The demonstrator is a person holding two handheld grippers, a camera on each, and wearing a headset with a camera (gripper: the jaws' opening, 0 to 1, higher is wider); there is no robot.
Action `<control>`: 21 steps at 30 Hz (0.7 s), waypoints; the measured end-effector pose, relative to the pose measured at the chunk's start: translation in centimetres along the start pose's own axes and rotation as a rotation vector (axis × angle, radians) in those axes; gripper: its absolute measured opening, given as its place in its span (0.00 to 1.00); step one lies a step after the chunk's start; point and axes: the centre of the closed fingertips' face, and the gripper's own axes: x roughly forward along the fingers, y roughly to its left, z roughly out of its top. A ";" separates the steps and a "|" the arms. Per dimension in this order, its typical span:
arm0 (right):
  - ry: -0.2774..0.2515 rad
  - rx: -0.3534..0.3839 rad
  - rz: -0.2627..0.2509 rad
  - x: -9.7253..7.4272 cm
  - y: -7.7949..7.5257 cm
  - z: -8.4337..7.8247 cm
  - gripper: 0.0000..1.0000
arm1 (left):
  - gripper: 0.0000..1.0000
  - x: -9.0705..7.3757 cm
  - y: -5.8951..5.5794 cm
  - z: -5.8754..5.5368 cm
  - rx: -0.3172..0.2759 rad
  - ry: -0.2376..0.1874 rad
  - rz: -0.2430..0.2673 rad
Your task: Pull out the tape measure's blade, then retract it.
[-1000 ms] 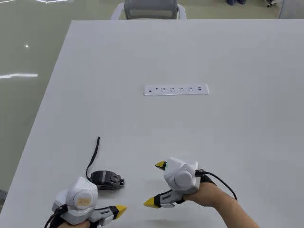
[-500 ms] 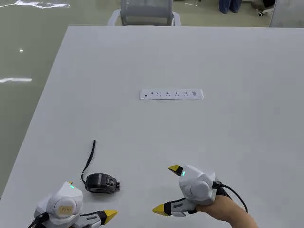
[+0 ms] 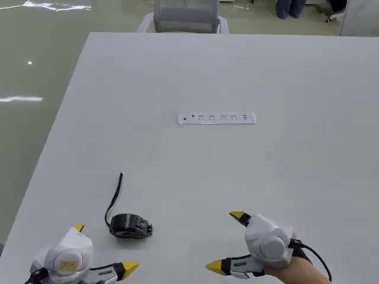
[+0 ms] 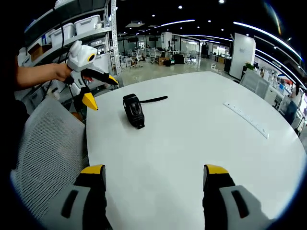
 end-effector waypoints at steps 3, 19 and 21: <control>-0.009 0.017 -0.019 -0.6 -0.4 0.0 0.85 | 0.99 -0.3 -0.2 0.2 0.010 -0.019 -0.022; -0.040 0.044 -0.045 -2.5 -0.1 -1.6 0.87 | 0.99 -1.1 0.1 0.2 0.019 -0.074 -0.056; -0.053 0.046 -0.048 -2.9 -0.2 -1.7 0.87 | 0.99 -1.3 0.1 0.1 0.015 -0.081 -0.058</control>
